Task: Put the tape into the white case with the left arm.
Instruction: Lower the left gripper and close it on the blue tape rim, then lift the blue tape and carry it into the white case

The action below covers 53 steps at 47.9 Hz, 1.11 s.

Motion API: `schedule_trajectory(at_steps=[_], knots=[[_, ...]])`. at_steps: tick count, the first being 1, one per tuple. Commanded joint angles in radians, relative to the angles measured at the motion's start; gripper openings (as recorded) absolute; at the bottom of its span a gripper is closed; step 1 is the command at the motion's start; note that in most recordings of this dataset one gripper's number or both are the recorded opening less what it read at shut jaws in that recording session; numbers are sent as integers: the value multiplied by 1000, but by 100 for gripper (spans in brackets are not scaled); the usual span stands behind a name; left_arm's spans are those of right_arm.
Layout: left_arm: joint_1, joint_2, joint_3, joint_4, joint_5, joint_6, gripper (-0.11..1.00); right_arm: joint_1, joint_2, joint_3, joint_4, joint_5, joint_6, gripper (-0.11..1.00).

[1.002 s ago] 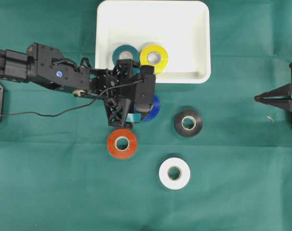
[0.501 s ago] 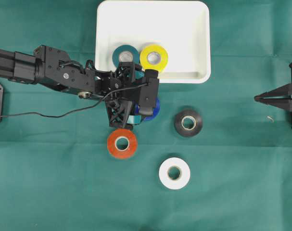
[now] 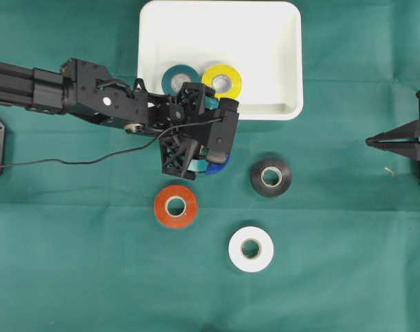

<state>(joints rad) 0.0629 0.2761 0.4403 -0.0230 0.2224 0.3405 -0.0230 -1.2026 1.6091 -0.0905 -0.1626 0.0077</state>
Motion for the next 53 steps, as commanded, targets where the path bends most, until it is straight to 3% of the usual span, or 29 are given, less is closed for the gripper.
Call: schedule_trajectory(at_steps=[1,14,31,39,53], knots=[[11,6,-18,3,12,0,87,-2,6,-9,0,-11,0,-9],[15,15,-20,2,18,2,80,-2,6,-9,0,-11,0,-9],[20,11,-14,3,60,3,50,-2,5,-8,0,-11,0,-9],[15,9,-28,3,66,2,29,-2,5,-9,0,-12,0,-9],[-2,2,-35,3,92,0,29,-2,5,-9,-2,-11,0,-9]])
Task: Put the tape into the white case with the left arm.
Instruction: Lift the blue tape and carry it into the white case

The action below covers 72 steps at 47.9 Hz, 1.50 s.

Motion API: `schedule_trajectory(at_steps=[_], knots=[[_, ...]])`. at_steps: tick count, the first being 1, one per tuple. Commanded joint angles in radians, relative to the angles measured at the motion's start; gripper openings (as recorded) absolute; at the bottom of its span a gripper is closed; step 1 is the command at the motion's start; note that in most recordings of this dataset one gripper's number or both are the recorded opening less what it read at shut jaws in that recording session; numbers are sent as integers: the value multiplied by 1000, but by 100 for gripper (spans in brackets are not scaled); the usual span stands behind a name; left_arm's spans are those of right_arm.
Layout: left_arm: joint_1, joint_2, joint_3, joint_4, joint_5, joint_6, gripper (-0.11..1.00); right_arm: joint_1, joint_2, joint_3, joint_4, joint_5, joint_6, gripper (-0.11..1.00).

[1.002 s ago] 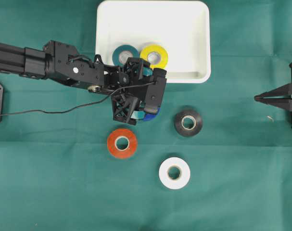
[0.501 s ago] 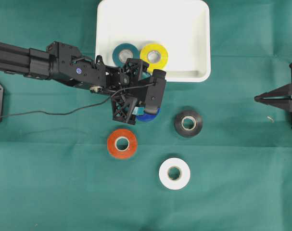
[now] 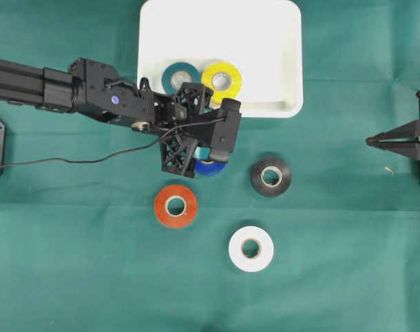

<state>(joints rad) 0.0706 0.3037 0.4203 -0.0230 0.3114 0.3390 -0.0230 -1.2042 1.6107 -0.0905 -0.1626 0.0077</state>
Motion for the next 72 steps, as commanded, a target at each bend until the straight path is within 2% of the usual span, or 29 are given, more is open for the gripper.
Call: schedule_trajectory(at_steps=[1,11,27,38,61,72], knots=[[-11,-28,-15,2,3,0,29,-2,6,-9,0,-11,0,-9],[-48,-72,-20,2,8,-6,29,-2,6,-11,-2,-11,0,-9],[-129,-190,-48,2,81,-8,26,-2,6,-9,0,-11,0,-9],[-130,-238,-49,2,98,-3,26,-2,6,-11,0,-11,0,-9],[29,-245,-52,3,89,6,26,-2,6,-11,0,-11,0,-9],[120,-232,-58,3,63,71,26,-2,6,-9,-2,-12,0,-9]])
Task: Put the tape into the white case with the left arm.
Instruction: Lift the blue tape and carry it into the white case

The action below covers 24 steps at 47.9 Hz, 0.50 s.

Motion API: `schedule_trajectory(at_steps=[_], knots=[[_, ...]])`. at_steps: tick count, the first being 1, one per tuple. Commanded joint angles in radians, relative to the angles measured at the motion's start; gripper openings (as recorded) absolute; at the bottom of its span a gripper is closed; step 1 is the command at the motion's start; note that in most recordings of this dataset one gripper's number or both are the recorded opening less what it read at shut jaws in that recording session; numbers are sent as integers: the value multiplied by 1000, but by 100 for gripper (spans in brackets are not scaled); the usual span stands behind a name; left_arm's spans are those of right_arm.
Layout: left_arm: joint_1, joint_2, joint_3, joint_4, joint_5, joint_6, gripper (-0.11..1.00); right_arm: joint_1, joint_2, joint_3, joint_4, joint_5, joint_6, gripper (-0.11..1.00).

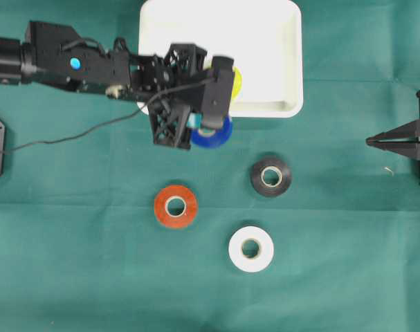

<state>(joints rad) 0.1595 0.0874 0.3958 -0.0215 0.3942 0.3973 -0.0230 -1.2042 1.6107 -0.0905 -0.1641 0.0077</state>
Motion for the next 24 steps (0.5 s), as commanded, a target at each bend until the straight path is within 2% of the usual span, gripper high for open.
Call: schedule_trajectory(at_steps=[1,9,24], knots=[[37,-14,-34,2,-23,18,26,-2,6,-9,-2,-9,0,-9],[97,20,-55,2,-54,55,26,-2,6,-11,-2,-9,0,-9],[196,106,-118,2,-95,66,26,-2,6,-9,0,-9,0,-9]])
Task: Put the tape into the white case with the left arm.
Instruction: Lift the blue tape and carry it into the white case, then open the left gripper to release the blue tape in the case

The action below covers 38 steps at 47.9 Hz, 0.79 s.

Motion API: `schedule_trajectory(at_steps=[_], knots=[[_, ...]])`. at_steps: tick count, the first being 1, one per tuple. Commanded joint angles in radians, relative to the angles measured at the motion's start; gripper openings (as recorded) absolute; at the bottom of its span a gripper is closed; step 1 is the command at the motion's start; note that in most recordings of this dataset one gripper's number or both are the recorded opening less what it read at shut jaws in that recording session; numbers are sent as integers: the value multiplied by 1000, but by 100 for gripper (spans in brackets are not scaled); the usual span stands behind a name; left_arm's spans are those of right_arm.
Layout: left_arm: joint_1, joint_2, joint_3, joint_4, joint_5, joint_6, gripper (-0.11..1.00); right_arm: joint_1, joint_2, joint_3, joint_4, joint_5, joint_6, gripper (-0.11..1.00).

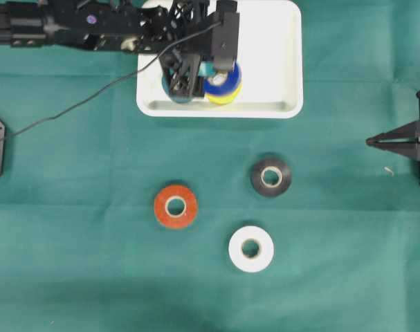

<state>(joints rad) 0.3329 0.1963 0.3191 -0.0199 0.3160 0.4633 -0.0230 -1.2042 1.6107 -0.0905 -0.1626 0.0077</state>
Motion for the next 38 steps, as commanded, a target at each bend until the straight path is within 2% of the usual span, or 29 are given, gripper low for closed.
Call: schedule_trajectory(at_steps=[1,22,24,32,34,38], knots=[[28,2,-46,0,-17,2,26,-2,6,-9,0,-11,0,-9],[75,41,-69,0,-52,28,27,-2,6,-9,0,-11,0,-9],[75,44,-69,0,-54,28,36,-2,6,-11,0,-11,0,-9],[75,48,-67,0,-54,28,80,-2,6,-11,-2,-11,0,-9],[77,46,-67,-2,-54,28,84,-2,6,-11,0,-11,0,-9],[75,41,-66,0,-54,28,84,-2,6,-9,0,-11,0,-9]])
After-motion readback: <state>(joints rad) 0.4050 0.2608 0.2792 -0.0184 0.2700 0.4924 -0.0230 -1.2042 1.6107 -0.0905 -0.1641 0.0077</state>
